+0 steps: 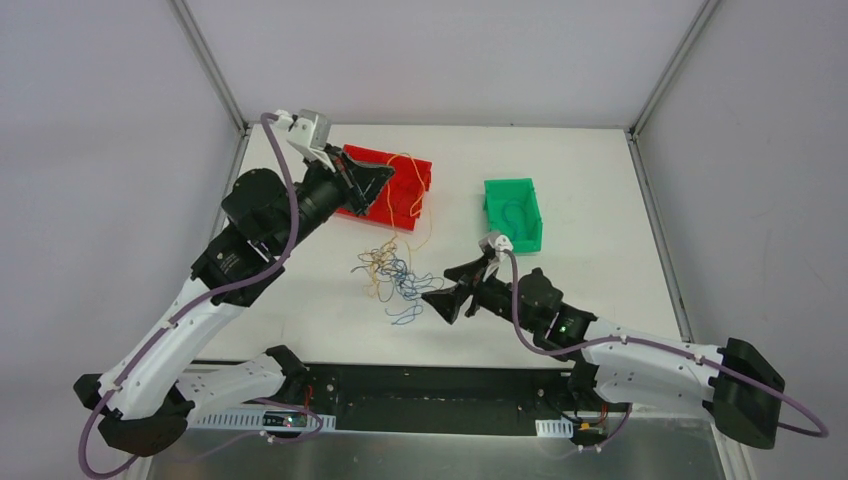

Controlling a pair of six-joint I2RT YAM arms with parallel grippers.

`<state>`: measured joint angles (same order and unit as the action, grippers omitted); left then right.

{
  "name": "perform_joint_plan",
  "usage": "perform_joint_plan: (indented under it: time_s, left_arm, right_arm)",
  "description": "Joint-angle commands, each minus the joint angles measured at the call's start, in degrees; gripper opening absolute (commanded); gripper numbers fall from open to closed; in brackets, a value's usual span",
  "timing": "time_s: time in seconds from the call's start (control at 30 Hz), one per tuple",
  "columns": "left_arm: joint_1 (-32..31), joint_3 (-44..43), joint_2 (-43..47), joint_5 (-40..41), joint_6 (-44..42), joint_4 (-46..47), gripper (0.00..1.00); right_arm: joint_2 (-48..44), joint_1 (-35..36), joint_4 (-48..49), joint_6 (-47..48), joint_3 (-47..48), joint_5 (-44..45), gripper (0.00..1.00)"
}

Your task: Untangle the cables

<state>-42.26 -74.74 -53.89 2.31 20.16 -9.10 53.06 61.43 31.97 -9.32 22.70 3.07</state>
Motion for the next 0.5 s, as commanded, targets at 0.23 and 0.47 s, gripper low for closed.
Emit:
perform_joint_plan:
  time_s: [0.23, 0.47]
  left_arm:
    - [0.55, 2.39, -2.60, -11.58, 11.39, 8.32, 0.00]
    - [0.50, 0.69, -3.13, -12.04, 12.78, 8.89, 0.00]
  right_arm:
    - [7.96, 0.16, 2.13, 1.76, 3.72, 6.92, 0.86]
    - [9.65, 0.02, 1.87, 3.07, 4.01, 19.58, 0.86]
